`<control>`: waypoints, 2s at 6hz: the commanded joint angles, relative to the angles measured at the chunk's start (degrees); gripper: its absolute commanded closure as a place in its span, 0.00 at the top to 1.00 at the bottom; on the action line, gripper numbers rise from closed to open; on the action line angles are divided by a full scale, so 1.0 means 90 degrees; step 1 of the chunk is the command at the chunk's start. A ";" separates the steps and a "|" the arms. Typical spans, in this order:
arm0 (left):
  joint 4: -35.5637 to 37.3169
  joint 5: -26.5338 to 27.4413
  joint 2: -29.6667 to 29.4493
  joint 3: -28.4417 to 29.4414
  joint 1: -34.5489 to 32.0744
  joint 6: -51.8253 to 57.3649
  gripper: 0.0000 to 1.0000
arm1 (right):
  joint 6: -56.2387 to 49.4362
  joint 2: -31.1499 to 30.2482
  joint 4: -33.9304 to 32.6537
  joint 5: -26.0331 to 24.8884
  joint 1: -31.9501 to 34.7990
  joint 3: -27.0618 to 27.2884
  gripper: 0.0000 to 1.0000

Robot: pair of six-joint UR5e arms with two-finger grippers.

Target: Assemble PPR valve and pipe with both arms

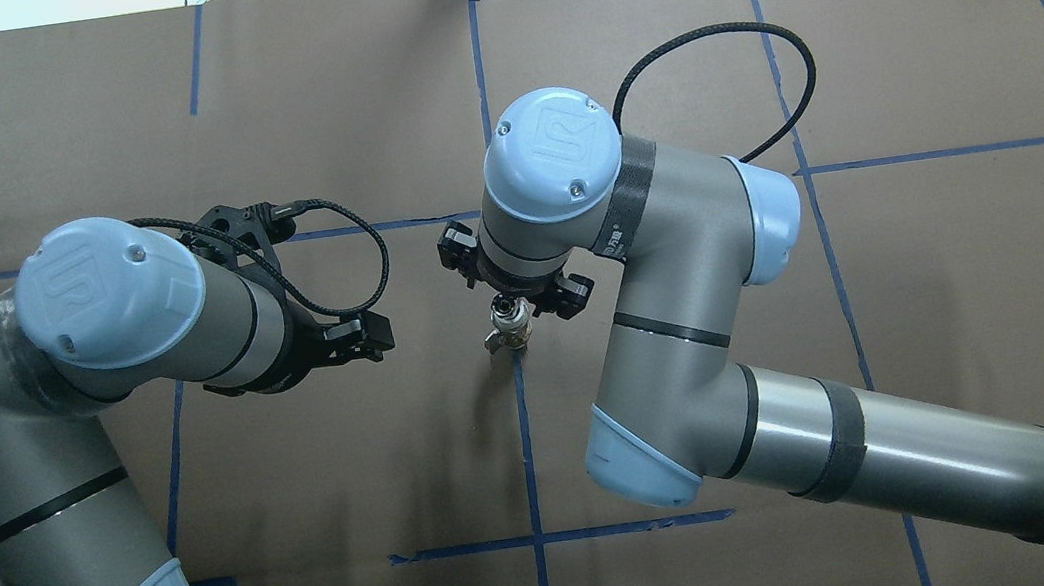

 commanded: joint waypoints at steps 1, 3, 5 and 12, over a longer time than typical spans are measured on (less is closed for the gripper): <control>0.0009 -0.0029 0.0100 -0.0036 -0.0059 0.0347 1.00 | -0.0085 -0.0779 0.0016 0.0130 0.0302 0.1172 1.00; 0.0000 -0.0058 0.0753 -0.0270 -0.0330 0.1544 1.00 | -0.1446 -0.2895 0.0055 0.0685 0.0936 0.2883 1.00; -0.0010 -0.0786 0.1620 -0.0348 -0.1197 0.3252 1.00 | -0.3793 -0.4257 0.0065 0.1162 0.2220 0.3027 1.00; 0.0088 -0.3327 0.3627 0.1285 -0.6011 1.0692 1.00 | -1.2661 -0.5970 -0.0043 0.3167 0.6912 0.0469 1.00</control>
